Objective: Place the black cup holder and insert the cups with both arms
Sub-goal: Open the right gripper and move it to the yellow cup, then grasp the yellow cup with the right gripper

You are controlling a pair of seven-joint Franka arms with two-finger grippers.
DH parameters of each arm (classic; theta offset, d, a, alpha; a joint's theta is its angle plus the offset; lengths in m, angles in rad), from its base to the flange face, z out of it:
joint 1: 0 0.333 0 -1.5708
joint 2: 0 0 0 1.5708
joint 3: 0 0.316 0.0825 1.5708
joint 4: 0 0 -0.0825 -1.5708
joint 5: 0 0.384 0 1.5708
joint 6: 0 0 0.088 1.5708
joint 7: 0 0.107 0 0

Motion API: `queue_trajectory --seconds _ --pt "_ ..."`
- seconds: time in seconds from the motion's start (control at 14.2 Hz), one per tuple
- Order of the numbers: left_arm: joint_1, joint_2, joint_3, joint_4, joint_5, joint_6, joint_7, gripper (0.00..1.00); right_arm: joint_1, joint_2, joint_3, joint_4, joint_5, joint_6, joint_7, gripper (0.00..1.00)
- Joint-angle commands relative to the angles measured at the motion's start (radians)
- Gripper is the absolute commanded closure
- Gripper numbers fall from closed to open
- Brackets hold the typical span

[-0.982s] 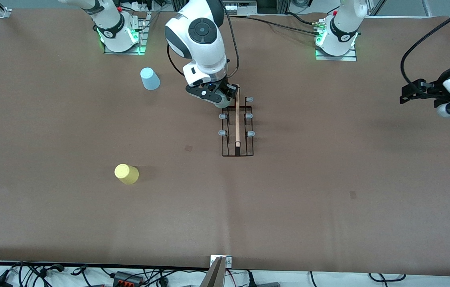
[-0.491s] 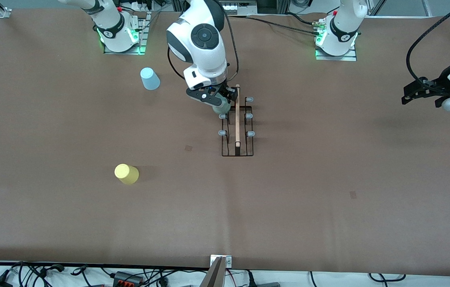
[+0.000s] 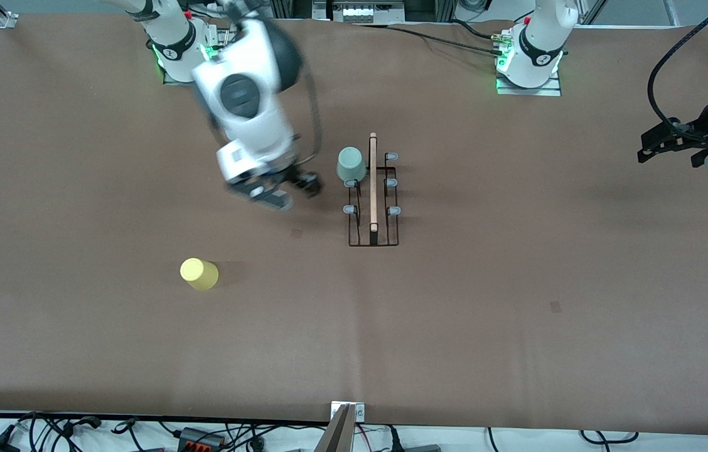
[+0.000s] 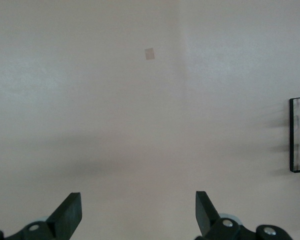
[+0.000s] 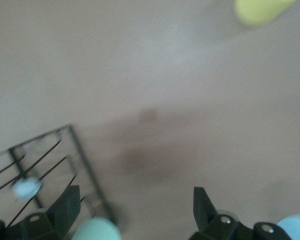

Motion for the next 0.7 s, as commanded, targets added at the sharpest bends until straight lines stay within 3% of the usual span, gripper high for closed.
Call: queue_trajectory --seconds 0.0,0.21,0.35,0.63 --pt "-0.003 0.008 0.012 0.028 -0.021 -0.024 0.001 0.00 -0.157 -0.027 0.017 -0.019 -0.006 -0.018 -0.259 0.00" --pt "-0.005 0.007 0.009 0.028 -0.021 -0.024 0.001 0.00 -0.287 -0.002 0.008 -0.030 -0.009 0.062 -0.565 0.00" --pt "-0.006 0.008 0.004 0.034 -0.021 -0.024 -0.005 0.00 -0.304 0.035 0.005 -0.030 -0.012 0.134 -0.663 0.00" --pt "-0.009 0.007 0.003 0.035 -0.021 -0.026 -0.011 0.00 -0.298 0.139 -0.066 -0.028 -0.055 0.270 -0.767 0.00"
